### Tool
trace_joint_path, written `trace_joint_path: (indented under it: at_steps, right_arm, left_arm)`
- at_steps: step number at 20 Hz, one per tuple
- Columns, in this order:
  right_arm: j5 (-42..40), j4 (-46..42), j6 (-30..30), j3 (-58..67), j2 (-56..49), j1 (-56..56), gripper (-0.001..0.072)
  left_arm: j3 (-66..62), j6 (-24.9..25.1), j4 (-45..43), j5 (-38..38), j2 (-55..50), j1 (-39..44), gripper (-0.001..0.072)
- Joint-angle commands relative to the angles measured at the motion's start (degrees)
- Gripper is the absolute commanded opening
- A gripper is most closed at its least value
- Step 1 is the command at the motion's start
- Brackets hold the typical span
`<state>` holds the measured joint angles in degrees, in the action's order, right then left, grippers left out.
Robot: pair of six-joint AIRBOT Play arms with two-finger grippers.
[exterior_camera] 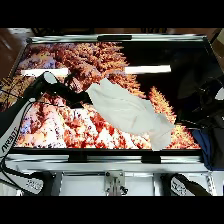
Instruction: Fold the shirts.
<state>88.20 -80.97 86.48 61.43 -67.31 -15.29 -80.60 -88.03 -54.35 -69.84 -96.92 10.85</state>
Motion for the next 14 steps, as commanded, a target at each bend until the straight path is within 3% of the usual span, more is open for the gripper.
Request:
trace_joint_path:
  at_steps: [1,6,7,10,12,13,14]
  right_arm:
    - [-2.21,1.33,0.09,-0.85,-0.02,-1.03,0.0617]
    - [-4.5,1.81,1.68,-0.92,-0.04,-1.01,0.0617]
    - [-4.7,2.25,2.23,-1.22,-0.02,-1.03,0.0617]
    - [-5.09,3.82,2.25,-3.82,-0.02,-1.01,0.0618]
    - [-6.23,4.17,2.27,-5.97,-0.04,-1.01,0.0617]
    - [-7.3,4.09,2.43,-7.19,-0.02,-1.03,0.0617]
    - [-8.79,3.85,3.13,-8.74,-0.02,-1.03,0.0617]
  left_arm:
    - [1.22,1.03,3.58,3.63,-3.5,3.21,0.0708]
    - [1.38,1.01,3.65,8.0,-4.87,5.75,0.0676]
    - [1.38,1.03,3.67,9.49,-4.87,6.01,0.0577]
    - [1.38,0.81,3.82,13.22,-4.9,6.58,0.0549]
    - [1.38,0.85,3.85,14.62,-4.9,6.97,0.0432]
    - [1.38,0.9,3.82,15.37,-4.9,7.04,0.0337]
    - [1.38,0.9,3.85,16.06,-4.9,7.02,0.031]
